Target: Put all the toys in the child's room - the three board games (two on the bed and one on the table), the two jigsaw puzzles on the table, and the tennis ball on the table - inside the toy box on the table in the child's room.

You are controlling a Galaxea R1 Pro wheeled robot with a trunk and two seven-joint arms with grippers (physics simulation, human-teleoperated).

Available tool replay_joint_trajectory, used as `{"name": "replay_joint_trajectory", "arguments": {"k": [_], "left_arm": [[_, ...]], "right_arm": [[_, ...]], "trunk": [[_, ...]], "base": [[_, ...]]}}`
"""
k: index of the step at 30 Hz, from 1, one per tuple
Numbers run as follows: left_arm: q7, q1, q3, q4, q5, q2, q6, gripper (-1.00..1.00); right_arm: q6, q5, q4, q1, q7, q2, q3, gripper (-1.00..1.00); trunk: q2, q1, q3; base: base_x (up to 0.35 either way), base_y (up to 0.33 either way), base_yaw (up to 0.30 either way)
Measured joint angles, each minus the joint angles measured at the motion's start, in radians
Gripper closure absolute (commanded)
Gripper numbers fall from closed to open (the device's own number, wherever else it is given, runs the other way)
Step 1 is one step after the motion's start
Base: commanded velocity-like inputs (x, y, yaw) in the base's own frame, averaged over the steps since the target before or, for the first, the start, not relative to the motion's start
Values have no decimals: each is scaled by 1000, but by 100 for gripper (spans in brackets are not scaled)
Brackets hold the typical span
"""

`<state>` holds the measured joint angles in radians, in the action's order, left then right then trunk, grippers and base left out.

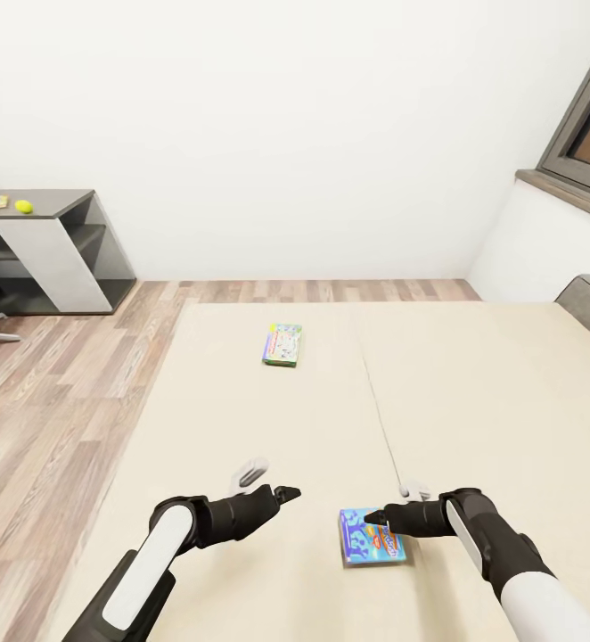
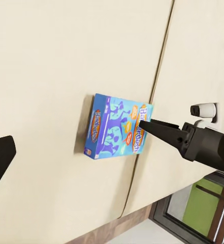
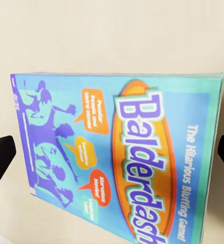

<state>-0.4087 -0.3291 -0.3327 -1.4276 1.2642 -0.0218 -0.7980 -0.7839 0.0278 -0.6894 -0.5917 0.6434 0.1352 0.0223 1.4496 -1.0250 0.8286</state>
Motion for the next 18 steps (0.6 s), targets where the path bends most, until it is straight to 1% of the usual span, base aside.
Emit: {"name": "replay_joint_trajectory", "arguments": {"k": [18], "left_arm": [[0, 0, 1, 0, -1, 0, 0, -100]], "right_arm": [[1, 0, -1, 1, 2, 0, -1, -100]], "trunk": [[0, 0, 0]], "base": [[0, 1, 0]]}}
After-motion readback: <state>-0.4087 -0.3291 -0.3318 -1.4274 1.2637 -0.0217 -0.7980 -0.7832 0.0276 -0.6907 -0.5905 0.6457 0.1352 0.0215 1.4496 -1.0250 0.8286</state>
